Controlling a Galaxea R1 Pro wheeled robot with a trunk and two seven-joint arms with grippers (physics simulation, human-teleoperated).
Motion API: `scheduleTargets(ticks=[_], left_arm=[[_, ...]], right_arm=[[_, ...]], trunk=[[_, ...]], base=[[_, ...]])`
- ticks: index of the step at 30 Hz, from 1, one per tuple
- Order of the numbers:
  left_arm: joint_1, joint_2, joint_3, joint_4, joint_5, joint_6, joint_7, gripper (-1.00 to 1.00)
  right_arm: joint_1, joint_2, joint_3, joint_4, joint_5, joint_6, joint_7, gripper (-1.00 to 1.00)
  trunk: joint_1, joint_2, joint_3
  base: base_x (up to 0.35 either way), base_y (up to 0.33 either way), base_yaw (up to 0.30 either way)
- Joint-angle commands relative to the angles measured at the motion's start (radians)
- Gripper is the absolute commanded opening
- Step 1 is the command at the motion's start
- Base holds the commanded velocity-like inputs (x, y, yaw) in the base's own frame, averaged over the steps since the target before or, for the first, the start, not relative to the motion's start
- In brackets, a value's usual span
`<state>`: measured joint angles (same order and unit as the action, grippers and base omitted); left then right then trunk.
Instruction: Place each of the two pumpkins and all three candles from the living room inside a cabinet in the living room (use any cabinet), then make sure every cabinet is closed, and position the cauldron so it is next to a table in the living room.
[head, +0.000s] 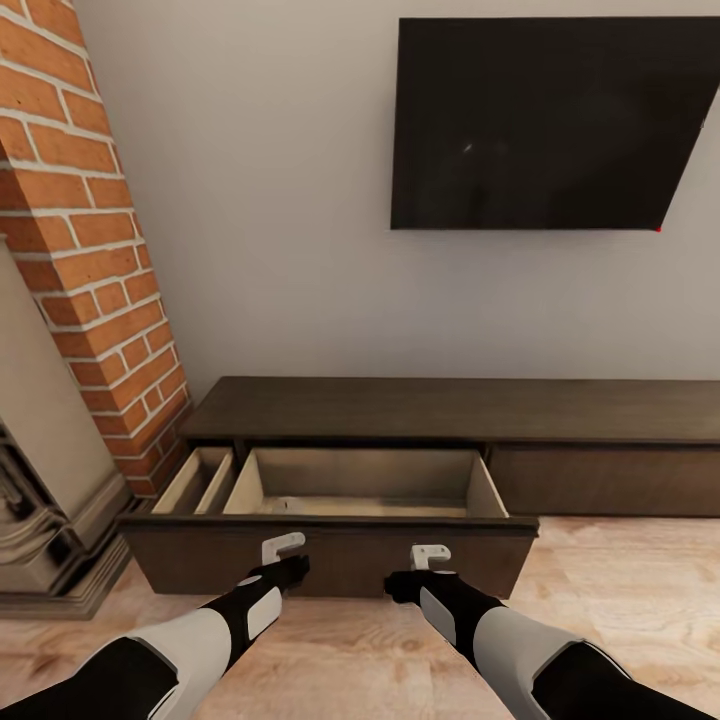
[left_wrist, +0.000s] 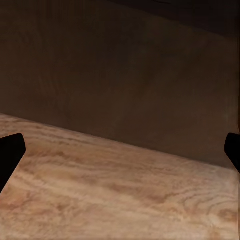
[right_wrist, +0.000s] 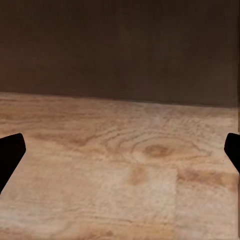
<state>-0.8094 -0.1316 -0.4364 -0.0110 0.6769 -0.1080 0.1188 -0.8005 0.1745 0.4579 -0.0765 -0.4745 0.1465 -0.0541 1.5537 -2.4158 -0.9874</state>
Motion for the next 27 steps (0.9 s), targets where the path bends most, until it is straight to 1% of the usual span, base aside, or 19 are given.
scheduleTargets(ticks=[1, 5, 8, 24, 27], left_arm=[[0.0, 0.0, -0.008, 0.001, 0.006, -0.002, 0.004, 1.0], [0.0, 0.0, -0.008, 0.0, 0.006, -0.002, 0.004, 1.0], [0.0, 0.0, -0.008, 0.0, 0.006, -0.002, 0.004, 1.0], [0.0, -0.001, -0.008, 0.0, 0.006, -0.002, 0.003, 1.0], [0.0, -0.001, -0.008, 0.0, 0.006, -0.002, 0.003, 1.0]], right_arm=[[0.0, 0.0, 0.008, -0.002, -0.009, 0.005, -0.006, 1.0], [0.0, 0.0, 0.008, -0.002, -0.009, 0.005, -0.006, 1.0], [0.0, 0.0, 0.008, -0.002, -0.009, 0.005, -0.006, 1.0], [0.0, 0.0, 0.008, -0.002, -0.009, 0.005, -0.006, 1.0], [0.0, 0.0, 0.008, -0.002, -0.009, 0.005, -0.006, 1.0]], trunk=[[0.0, 0.0, -0.001], [0.0, 0.0, -0.001], [0.0, 0.0, -0.001], [0.0, 0.0, -0.001], [0.012, -0.021, -0.01]], base=[[0.308, -0.071, 0.0], [0.316, -0.074, 0.0], [0.116, -0.02, 0.0], [0.007, -0.001, 0.0], [0.0, 0.0, 0.0]])
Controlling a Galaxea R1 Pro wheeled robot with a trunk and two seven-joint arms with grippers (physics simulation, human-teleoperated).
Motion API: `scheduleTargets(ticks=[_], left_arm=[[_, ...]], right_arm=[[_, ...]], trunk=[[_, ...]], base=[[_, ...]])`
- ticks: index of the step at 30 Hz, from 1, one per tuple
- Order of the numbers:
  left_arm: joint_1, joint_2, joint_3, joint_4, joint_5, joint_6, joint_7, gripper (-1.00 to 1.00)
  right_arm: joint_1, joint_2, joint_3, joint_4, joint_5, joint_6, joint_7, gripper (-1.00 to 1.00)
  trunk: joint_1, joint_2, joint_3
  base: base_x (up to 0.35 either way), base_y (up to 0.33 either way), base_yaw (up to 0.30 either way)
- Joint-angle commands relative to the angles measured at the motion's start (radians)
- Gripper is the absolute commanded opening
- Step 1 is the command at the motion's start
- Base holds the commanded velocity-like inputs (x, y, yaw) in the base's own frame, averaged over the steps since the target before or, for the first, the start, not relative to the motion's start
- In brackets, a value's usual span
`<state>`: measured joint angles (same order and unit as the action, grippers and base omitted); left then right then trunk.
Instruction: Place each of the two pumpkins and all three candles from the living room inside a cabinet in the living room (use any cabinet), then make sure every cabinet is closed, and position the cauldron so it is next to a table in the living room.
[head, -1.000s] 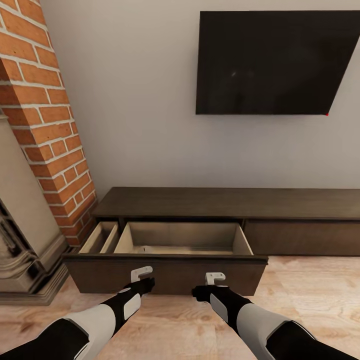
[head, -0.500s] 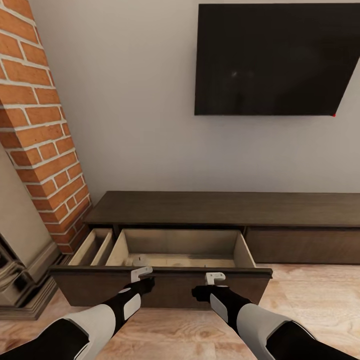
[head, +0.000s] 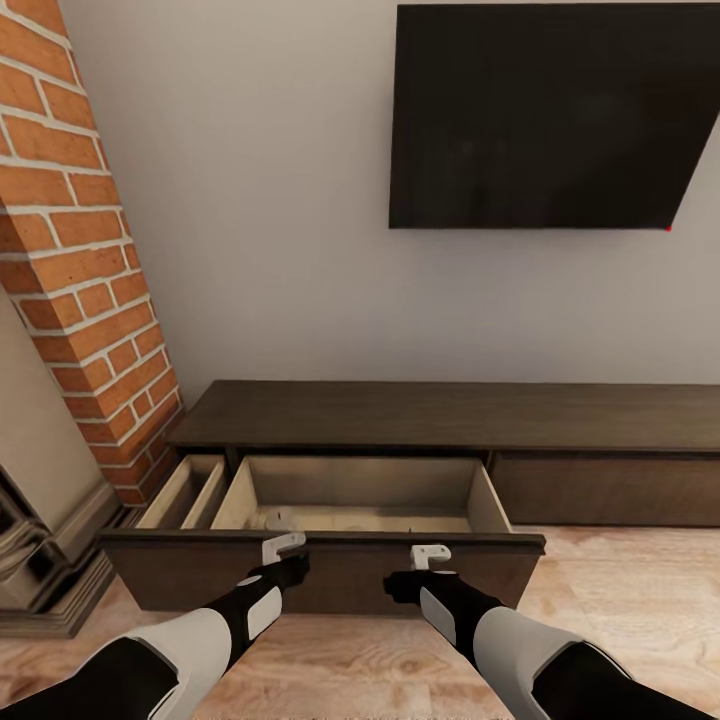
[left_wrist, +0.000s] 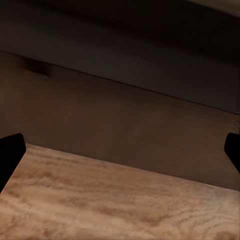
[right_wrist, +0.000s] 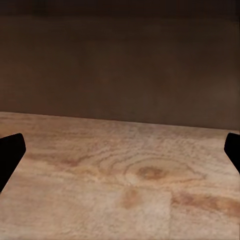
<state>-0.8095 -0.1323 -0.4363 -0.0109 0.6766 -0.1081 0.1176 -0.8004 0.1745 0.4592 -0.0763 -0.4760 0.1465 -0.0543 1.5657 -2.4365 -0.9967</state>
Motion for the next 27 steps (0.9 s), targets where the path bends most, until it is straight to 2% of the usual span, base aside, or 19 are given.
scheduleTargets(ticks=[1, 8, 20, 27], left_arm=[[0.0, 0.0, -0.009, 0.0, 0.006, -0.002, 0.004, 1.0], [0.0, -0.001, -0.009, 0.0, 0.006, -0.002, 0.004, 1.0], [0.0, 0.0, -0.009, 0.0, 0.006, -0.002, 0.004, 1.0], [0.0, 0.0, -0.009, 0.0, 0.006, -0.002, 0.004, 1.0]], right_arm=[[0.0, 0.0, 0.007, -0.002, -0.007, 0.005, -0.006, 1.0], [0.0, 0.0, 0.007, -0.002, -0.007, 0.005, -0.006, 1.0], [0.0, 0.0, 0.007, -0.002, -0.007, 0.005, -0.005, 1.0], [0.0, 0.0, 0.007, -0.002, -0.007, 0.005, -0.006, 1.0]], trunk=[[0.004, -0.008, -0.004], [0.031, -0.057, -0.026], [0.031, -0.057, -0.026], [0.031, -0.057, -0.026]], base=[[0.0, 0.0, 0.0], [0.0, 0.0, 0.0], [0.007, 0.0, 0.0], [0.242, 0.0, 0.0]])
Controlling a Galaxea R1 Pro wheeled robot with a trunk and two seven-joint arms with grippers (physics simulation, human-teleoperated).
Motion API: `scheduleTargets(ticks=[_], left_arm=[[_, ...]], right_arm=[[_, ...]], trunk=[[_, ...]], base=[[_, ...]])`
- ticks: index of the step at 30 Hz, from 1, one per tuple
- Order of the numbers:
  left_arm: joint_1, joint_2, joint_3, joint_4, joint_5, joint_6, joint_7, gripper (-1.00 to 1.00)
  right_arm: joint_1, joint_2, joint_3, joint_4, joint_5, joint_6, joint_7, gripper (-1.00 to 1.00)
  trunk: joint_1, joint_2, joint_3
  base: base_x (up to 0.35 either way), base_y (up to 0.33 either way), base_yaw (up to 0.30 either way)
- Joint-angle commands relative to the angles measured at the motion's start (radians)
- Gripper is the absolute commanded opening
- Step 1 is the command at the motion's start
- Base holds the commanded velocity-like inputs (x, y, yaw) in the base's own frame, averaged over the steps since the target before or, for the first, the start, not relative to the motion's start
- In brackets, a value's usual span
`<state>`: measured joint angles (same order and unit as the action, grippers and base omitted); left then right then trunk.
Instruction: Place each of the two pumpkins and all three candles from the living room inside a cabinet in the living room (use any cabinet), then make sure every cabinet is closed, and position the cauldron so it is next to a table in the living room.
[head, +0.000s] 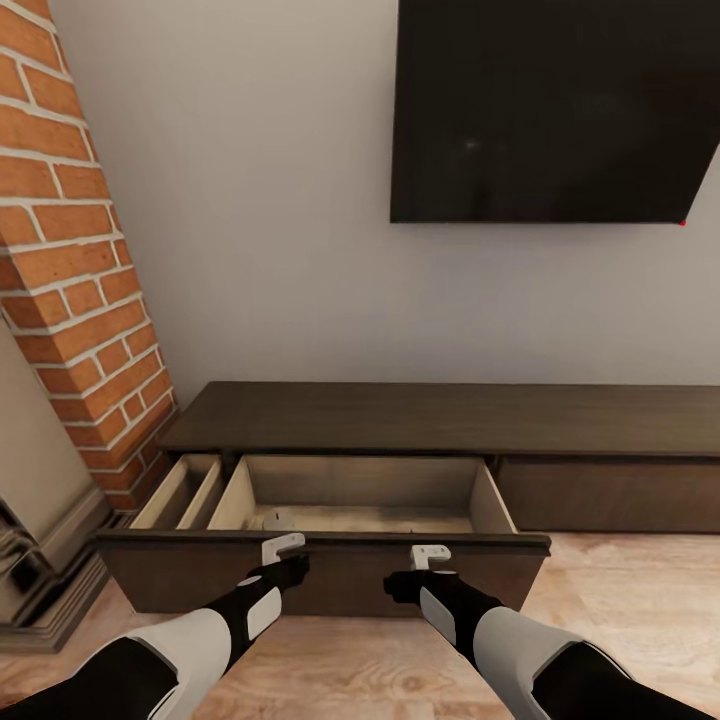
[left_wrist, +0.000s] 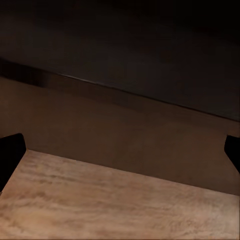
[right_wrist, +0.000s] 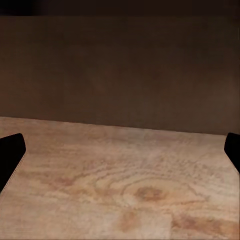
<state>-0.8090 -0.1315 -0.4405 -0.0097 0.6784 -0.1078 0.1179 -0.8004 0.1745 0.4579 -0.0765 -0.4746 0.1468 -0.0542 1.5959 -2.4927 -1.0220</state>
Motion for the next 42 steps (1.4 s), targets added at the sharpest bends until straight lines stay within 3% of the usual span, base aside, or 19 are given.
scheduleTargets(ticks=[1, 16, 42], left_arm=[[-0.001, 0.0, -0.004, -0.001, 0.004, -0.003, 0.004, 1.0], [-0.001, -0.001, -0.004, -0.001, 0.004, -0.003, 0.003, 1.0], [-0.001, 0.0, -0.004, -0.001, 0.004, -0.003, 0.003, 1.0]], right_arm=[[0.0, 0.0, 0.008, -0.002, -0.009, 0.005, -0.006, 1.0], [0.0, 0.0, 0.008, -0.002, -0.009, 0.005, -0.006, 1.0], [0.0, 0.0, 0.008, -0.002, -0.009, 0.005, -0.006, 1.0]], trunk=[[0.0, 0.0, -0.001], [0.0, 0.0, -0.001], [0.0, 0.0, -0.001]], base=[[0.328, 0.0, 0.0], [0.099, 0.0, 0.0], [0.212, 0.0, 0.0]])
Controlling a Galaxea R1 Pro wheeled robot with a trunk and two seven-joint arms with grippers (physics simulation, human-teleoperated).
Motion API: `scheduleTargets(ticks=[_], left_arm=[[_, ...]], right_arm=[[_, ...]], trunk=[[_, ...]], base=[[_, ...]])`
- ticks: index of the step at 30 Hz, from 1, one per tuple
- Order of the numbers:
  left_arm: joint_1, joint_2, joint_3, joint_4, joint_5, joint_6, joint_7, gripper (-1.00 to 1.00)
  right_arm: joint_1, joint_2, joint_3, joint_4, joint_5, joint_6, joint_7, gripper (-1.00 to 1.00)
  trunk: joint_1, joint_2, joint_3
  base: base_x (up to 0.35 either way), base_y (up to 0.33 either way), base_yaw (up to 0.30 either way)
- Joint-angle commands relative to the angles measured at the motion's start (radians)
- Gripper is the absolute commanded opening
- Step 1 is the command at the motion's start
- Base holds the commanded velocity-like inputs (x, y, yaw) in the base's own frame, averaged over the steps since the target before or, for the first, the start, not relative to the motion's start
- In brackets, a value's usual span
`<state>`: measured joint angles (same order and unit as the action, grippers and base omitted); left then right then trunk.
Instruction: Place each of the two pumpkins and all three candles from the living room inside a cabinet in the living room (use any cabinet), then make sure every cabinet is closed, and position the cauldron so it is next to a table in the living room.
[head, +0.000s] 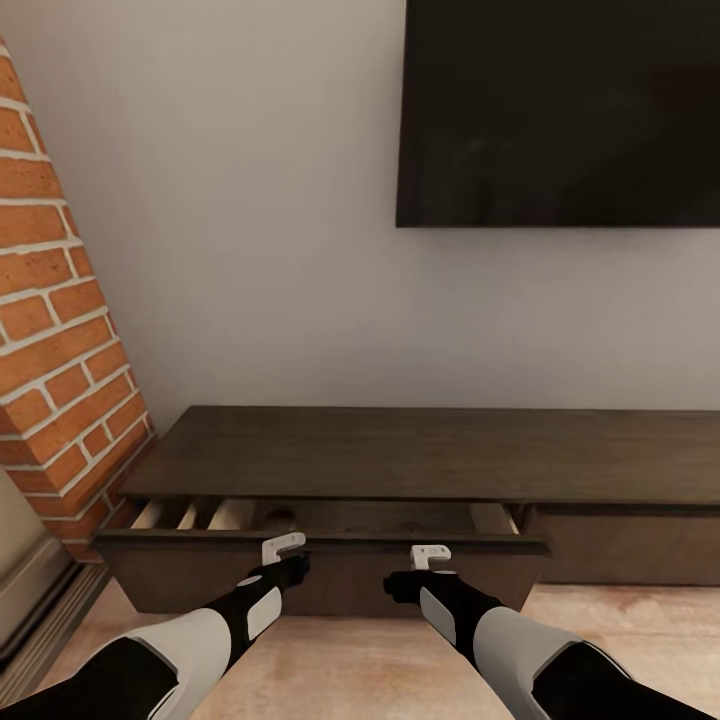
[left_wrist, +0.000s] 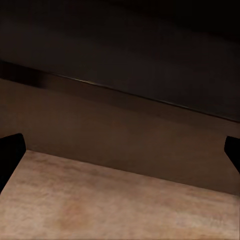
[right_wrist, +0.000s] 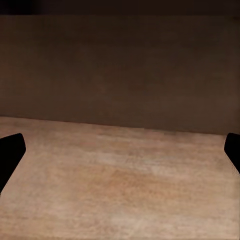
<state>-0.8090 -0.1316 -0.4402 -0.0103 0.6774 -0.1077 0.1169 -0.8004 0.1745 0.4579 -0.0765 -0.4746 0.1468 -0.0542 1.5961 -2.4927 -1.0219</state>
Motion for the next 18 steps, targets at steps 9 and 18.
scheduleTargets(ticks=[9, 18], left_arm=[[-0.001, 0.0, -0.005, 0.0, 0.005, -0.002, 0.004, 1.0], [-0.001, -0.001, -0.005, 0.0, 0.005, -0.002, 0.004, 1.0]], right_arm=[[0.0, 0.0, 0.008, -0.002, -0.009, 0.005, -0.006, 1.0], [0.0, 0.0, 0.008, -0.002, -0.009, 0.005, -0.006, 1.0]], trunk=[[0.0, 0.0, -0.001], [0.0, 0.0, -0.001]], base=[[0.162, 0.0, 0.0], [0.162, 0.0, 0.0]])
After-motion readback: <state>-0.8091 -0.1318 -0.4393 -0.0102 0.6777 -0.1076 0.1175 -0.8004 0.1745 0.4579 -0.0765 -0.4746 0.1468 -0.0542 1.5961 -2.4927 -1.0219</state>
